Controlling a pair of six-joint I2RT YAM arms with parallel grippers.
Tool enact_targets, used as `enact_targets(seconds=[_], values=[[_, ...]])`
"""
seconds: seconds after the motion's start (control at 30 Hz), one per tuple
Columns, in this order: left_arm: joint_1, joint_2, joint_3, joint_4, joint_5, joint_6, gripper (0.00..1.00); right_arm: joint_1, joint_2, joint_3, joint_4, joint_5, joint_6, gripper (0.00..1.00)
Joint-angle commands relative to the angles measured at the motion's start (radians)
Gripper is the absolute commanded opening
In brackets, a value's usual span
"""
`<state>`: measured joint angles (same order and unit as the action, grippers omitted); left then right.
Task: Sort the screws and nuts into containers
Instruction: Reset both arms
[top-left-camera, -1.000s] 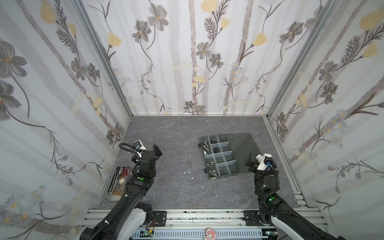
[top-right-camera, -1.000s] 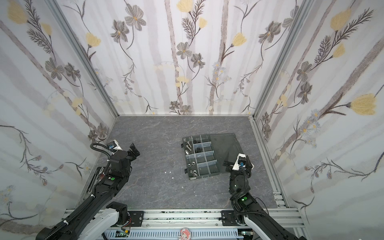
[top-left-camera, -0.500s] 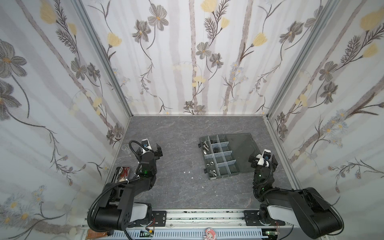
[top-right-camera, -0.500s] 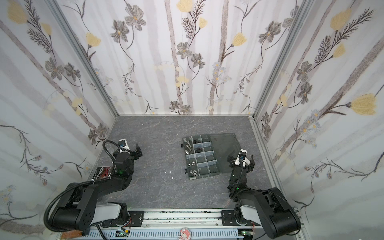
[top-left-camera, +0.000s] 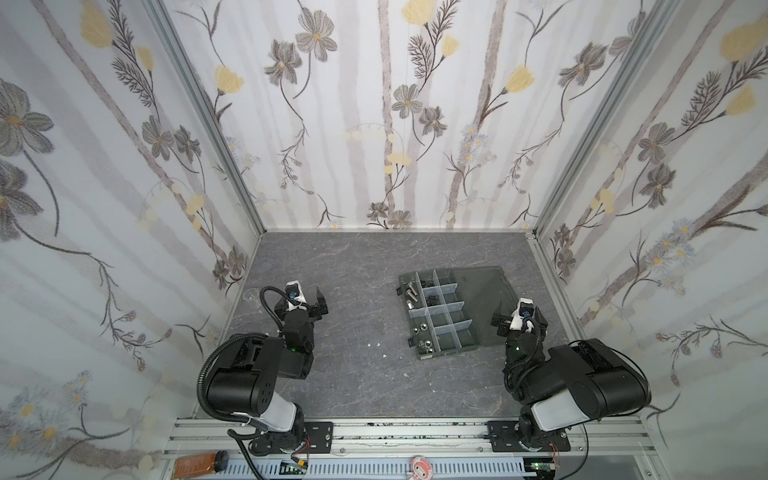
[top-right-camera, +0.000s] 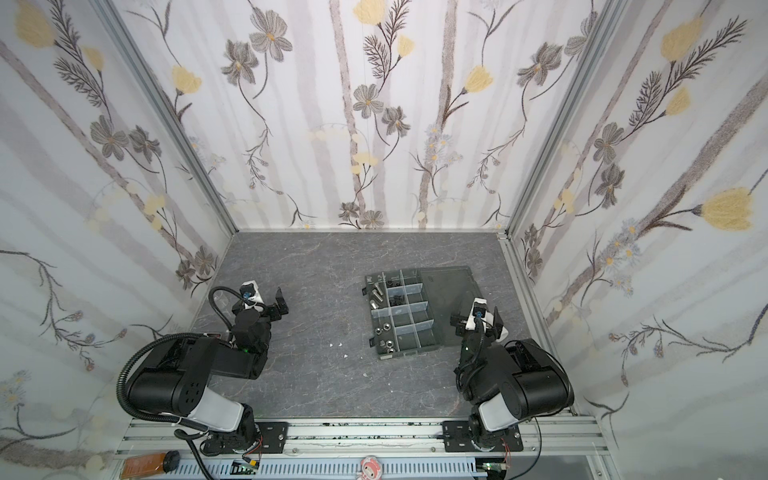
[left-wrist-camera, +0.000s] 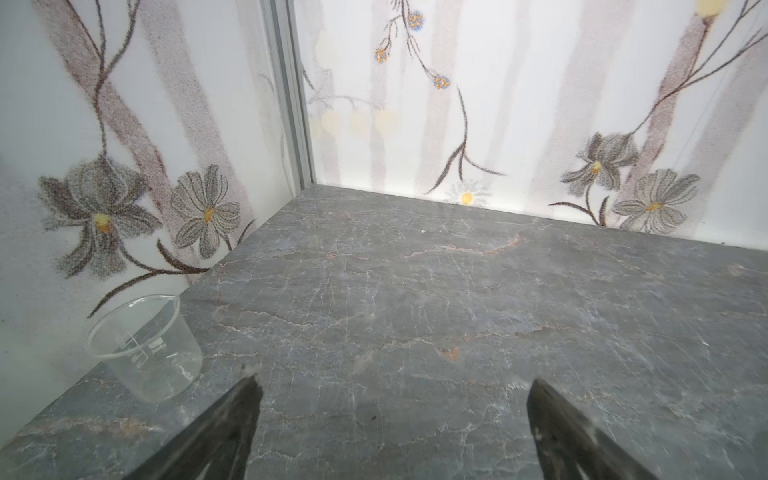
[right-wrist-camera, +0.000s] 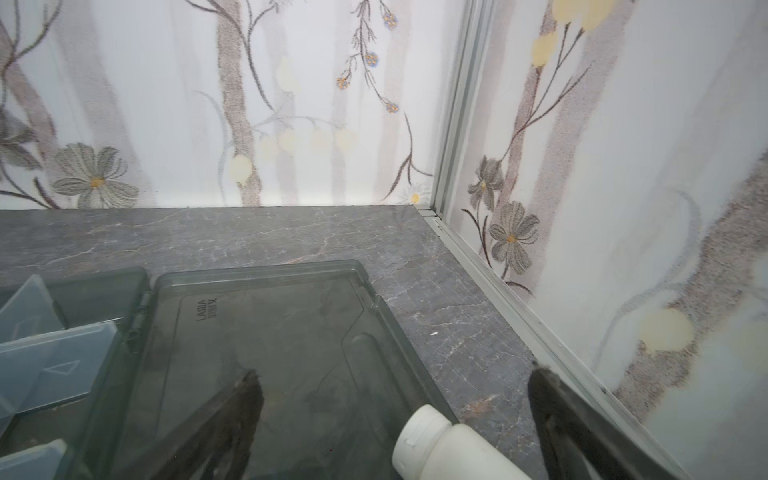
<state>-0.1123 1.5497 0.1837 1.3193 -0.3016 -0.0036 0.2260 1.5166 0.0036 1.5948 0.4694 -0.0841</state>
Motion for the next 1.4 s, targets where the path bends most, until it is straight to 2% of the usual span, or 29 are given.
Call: enact_targets(seconds=[0.0, 0.03, 0.13, 0.2, 0.3, 0.33, 0.43, 0.5, 0.53, 1.37], values=[[-0.003, 0.071, -0.073, 0.315, 0.022, 0.014, 1.0, -0.001, 0.007, -0.076, 0.249, -0.075, -0.022, 0.99], [-0.017, 0.079, -0.089, 0.364, -0.005, 0.023, 1.0, -0.003, 0.017, -0.073, 0.249, -0.096, -0.026, 1.0], [-0.021, 0.071, -0.063, 0.313, -0.011, 0.029, 1.0, -0.02, 0.038, -0.059, 0.247, -0.12, -0.021, 0.99], [-0.013, 0.052, -0.023, 0.205, -0.001, 0.014, 1.0, -0.024, 0.042, -0.056, 0.248, -0.119, -0.017, 0.99], [0.055, 0.038, 0.058, 0.023, 0.1, -0.041, 1.0, -0.04, 0.066, -0.026, 0.246, -0.106, -0.002, 0.99], [0.079, 0.038, 0.062, 0.012, 0.15, -0.056, 1.0, -0.047, 0.063, -0.002, 0.213, -0.084, 0.012, 0.99], [0.082, 0.038, 0.061, 0.014, 0.15, -0.058, 1.0, -0.09, -0.014, 0.133, -0.171, -0.074, 0.088, 0.99], [0.082, 0.038, 0.06, 0.016, 0.151, -0.056, 1.0, -0.16, -0.01, 0.197, -0.285, -0.204, 0.133, 0.99], [0.081, 0.037, 0.059, 0.016, 0.151, -0.058, 1.0, -0.187, -0.01, 0.196, -0.287, -0.237, 0.152, 0.99], [0.074, 0.037, 0.06, 0.018, 0.143, -0.051, 1.0, -0.183, -0.006, 0.191, -0.265, -0.257, 0.133, 1.0]])
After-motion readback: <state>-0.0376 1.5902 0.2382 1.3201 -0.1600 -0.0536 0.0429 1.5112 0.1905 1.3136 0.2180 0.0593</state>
